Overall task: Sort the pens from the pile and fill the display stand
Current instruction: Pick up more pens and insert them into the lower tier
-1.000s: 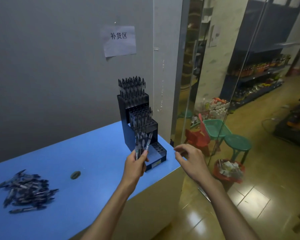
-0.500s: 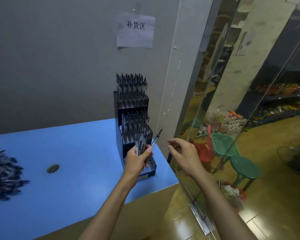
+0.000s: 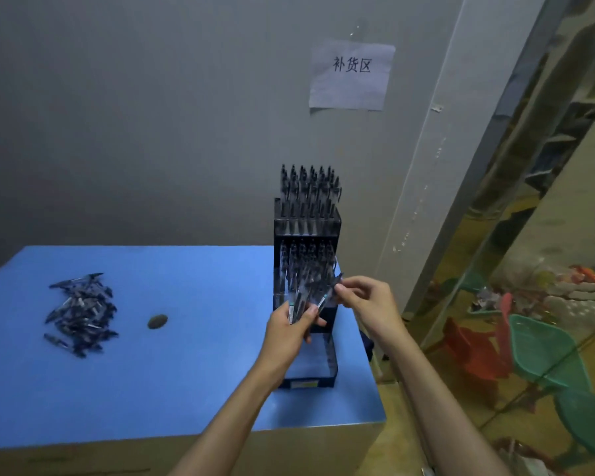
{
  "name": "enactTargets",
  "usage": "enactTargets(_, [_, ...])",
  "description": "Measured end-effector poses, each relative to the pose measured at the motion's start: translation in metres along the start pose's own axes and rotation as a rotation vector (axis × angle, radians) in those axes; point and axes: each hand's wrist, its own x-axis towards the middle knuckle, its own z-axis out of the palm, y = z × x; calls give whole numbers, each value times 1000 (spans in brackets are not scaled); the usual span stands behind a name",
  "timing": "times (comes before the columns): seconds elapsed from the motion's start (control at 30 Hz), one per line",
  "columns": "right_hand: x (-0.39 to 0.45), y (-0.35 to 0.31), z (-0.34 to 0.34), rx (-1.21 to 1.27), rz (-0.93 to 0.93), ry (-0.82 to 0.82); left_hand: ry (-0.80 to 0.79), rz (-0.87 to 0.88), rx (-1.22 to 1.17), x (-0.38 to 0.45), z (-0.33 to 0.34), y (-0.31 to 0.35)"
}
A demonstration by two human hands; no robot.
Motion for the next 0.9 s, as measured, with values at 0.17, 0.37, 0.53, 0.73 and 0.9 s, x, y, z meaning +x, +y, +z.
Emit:
enactTargets(0.17, [25,-15,-5,251,44,27,111,-16,22,14,3,-3])
enactTargets(0.37, [54,-18,-13,10,-178,169,237,27,95,22,-13,-12])
enactTargets(0.53, [63,-20,-10,-238,-345,154,287,35,83,21,-22,-15])
enactTargets(0.73, [67,-18,-5,-277,-381,138,299,83,83,11,-26,-7])
enactTargets(0.9, [65,-14,1,-324,-406,111,307,76,82,11,-22,0])
